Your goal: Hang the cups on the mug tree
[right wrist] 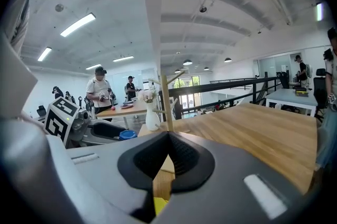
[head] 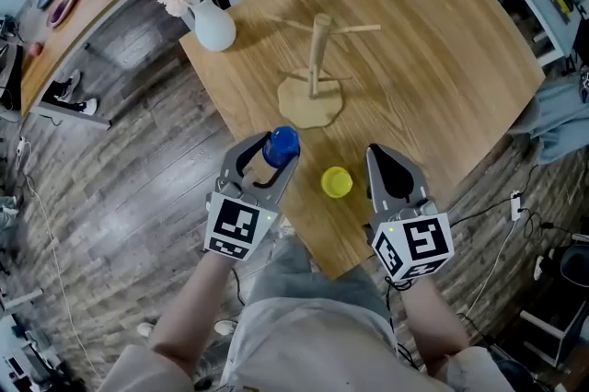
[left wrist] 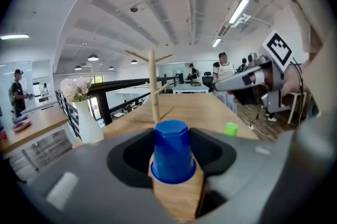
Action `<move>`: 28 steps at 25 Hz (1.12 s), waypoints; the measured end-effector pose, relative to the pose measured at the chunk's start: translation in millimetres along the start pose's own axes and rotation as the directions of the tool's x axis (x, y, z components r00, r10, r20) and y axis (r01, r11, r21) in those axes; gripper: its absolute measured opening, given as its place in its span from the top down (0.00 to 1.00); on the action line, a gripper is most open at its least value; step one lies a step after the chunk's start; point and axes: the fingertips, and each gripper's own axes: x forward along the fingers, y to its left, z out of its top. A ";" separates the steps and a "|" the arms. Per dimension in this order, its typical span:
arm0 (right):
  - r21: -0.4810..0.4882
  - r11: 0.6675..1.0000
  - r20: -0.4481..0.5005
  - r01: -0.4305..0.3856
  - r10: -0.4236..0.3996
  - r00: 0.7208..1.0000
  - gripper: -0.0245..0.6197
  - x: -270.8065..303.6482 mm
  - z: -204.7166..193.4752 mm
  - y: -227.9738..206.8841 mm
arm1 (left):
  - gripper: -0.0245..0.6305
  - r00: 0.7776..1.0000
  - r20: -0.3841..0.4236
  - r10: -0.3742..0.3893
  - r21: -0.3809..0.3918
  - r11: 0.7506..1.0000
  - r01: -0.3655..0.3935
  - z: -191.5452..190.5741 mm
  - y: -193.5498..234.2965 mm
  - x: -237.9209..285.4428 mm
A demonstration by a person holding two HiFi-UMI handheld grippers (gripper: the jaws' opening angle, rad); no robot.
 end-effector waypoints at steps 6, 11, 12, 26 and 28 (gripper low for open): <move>-0.016 1.000 0.015 -0.002 0.002 1.000 0.97 -22.2 34.1 7.3 | 0.64 0.999 0.035 0.008 0.009 1.000 -0.008 43.9 -0.4 -29.7; -0.023 1.000 0.033 -0.001 0.002 0.999 0.97 -42.2 56.8 11.2 | 0.64 0.998 0.059 0.014 0.017 1.000 -0.015 74.1 -6.0 -54.1; -0.026 1.000 0.037 -0.002 0.003 0.999 0.97 -44.9 60.6 13.0 | 0.64 0.998 0.064 0.016 0.019 1.000 -0.017 78.8 -6.5 -58.7; -0.028 1.000 0.053 0.000 0.001 0.999 0.97 -61.3 72.6 25.5 | 0.65 0.993 0.113 0.032 0.021 0.999 -0.035 103.8 -10.2 -84.8; -0.027 1.000 0.056 0.003 -0.001 0.998 0.96 -60.5 73.6 25.9 | 0.65 0.992 0.120 0.028 0.024 0.999 -0.031 107.9 -9.7 -83.7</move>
